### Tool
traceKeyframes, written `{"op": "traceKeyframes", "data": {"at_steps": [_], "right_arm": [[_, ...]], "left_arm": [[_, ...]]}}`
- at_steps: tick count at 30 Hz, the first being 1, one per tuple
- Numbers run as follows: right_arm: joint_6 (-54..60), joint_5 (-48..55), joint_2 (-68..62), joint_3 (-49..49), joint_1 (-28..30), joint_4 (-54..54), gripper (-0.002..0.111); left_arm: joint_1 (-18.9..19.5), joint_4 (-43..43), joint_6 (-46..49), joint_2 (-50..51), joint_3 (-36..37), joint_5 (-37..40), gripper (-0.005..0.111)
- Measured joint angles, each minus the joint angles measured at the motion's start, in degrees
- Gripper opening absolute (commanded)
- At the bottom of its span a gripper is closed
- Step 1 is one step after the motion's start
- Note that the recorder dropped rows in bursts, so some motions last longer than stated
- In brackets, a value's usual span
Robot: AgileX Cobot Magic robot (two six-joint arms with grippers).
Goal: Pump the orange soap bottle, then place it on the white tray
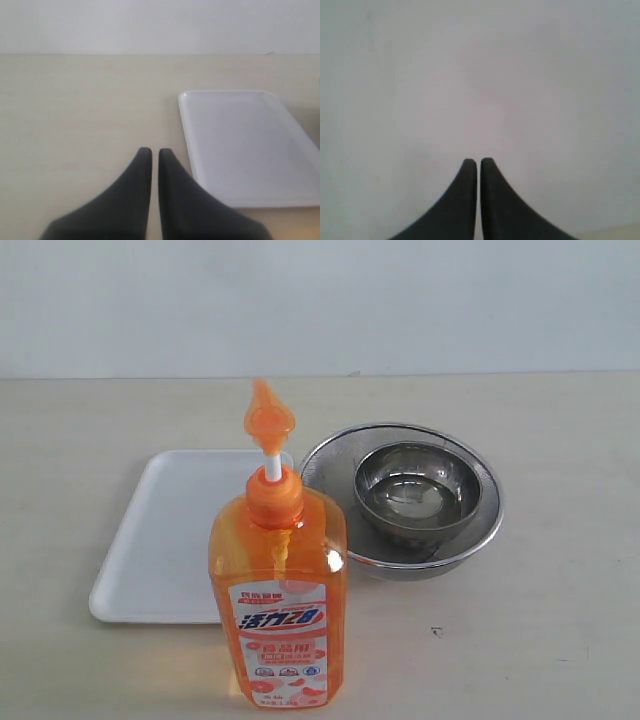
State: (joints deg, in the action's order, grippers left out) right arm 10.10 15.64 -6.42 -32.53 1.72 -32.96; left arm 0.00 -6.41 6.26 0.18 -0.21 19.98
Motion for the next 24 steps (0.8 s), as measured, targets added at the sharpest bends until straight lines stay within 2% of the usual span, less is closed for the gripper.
{"op": "traceKeyframes", "data": {"at_steps": [3,4,7,9,17,21,24], "right_arm": [[22.0,7.3,-8.4,0.0,0.0,-16.6,0.000],[36.9,12.8,-12.8,0.0,0.0,-25.8,0.000],[64.3,26.5,-23.0,0.0,0.0,-44.3,0.000],[75.8,33.1,-28.6,0.0,0.0,-51.0,0.000],[98.7,51.3,-50.1,0.0,0.0,-55.9,0.000],[106.3,53.2,-61.1,0.0,-0.4,-55.9,0.000],[109.7,53.2,-67.6,0.0,-3.1,-55.9,0.003]], "left_arm": [[0.0,0.0,0.0,0.0,0.0,0.0,0.005],[0.0,0.0,0.0,0.0,0.0,0.0,0.005],[0.0,0.0,0.0,0.0,0.0,0.0,0.005],[0.0,0.0,0.0,0.0,0.0,0.0,0.005],[0.0,0.0,0.0,0.0,0.0,0.0,0.005],[0.0,0.0,0.0,0.0,0.0,0.0,0.005],[0.0,0.0,0.0,0.0,0.0,0.0,0.005]]}}
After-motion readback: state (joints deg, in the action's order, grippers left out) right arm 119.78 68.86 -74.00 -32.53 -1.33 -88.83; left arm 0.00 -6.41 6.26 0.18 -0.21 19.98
